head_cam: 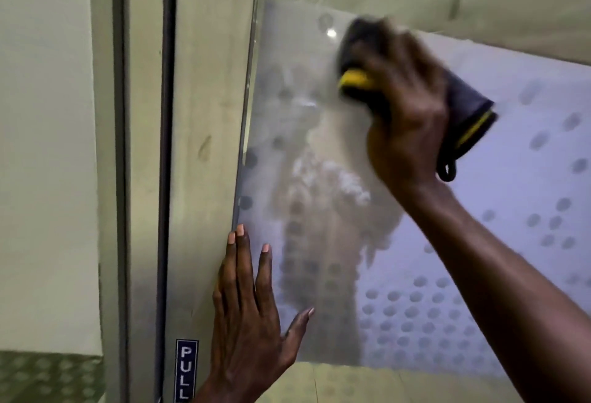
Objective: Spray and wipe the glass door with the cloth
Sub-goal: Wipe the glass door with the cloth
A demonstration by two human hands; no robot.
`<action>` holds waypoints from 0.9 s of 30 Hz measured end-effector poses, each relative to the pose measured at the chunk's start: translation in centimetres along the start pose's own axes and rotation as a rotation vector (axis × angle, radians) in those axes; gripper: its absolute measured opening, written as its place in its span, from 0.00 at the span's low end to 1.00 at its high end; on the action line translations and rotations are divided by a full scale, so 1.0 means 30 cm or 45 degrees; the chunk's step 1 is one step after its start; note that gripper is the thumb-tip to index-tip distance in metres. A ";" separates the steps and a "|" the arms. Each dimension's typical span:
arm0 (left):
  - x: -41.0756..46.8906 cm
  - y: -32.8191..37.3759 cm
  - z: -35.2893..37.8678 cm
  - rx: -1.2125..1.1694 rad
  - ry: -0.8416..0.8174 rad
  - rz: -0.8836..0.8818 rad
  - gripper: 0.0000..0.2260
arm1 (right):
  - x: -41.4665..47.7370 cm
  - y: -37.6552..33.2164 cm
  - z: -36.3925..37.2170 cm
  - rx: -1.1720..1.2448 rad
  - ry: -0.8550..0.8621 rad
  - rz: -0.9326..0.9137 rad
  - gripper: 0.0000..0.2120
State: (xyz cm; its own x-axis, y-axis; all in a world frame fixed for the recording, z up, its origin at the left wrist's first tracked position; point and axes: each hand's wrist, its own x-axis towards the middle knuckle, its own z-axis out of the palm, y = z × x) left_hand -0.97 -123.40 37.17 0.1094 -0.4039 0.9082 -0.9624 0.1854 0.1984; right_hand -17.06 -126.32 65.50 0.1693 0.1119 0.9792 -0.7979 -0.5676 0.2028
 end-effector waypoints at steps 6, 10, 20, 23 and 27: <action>-0.005 -0.020 -0.009 0.003 -0.028 0.027 0.55 | -0.175 0.036 -0.033 -0.080 -0.392 -0.626 0.29; 0.001 -0.005 -0.007 -0.020 -0.015 0.045 0.54 | -0.034 0.074 -0.052 -0.150 0.006 0.027 0.25; -0.013 0.003 0.023 0.023 0.005 0.025 0.52 | -0.247 -0.159 0.059 0.077 -0.563 -0.660 0.28; -0.022 -0.004 0.032 -0.012 0.003 0.028 0.53 | -0.326 -0.075 -0.008 -0.036 -0.469 -0.592 0.24; -0.023 0.001 0.036 -0.021 0.014 0.037 0.54 | -0.251 0.087 -0.097 -0.195 0.005 0.076 0.25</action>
State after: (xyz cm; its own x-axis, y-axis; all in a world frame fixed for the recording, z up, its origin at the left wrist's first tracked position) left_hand -1.35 -124.08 36.14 0.0845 -0.3881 0.9177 -0.9611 0.2113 0.1779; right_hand -22.10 -126.28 58.68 0.1169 0.0852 0.9895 -0.8854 -0.4423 0.1427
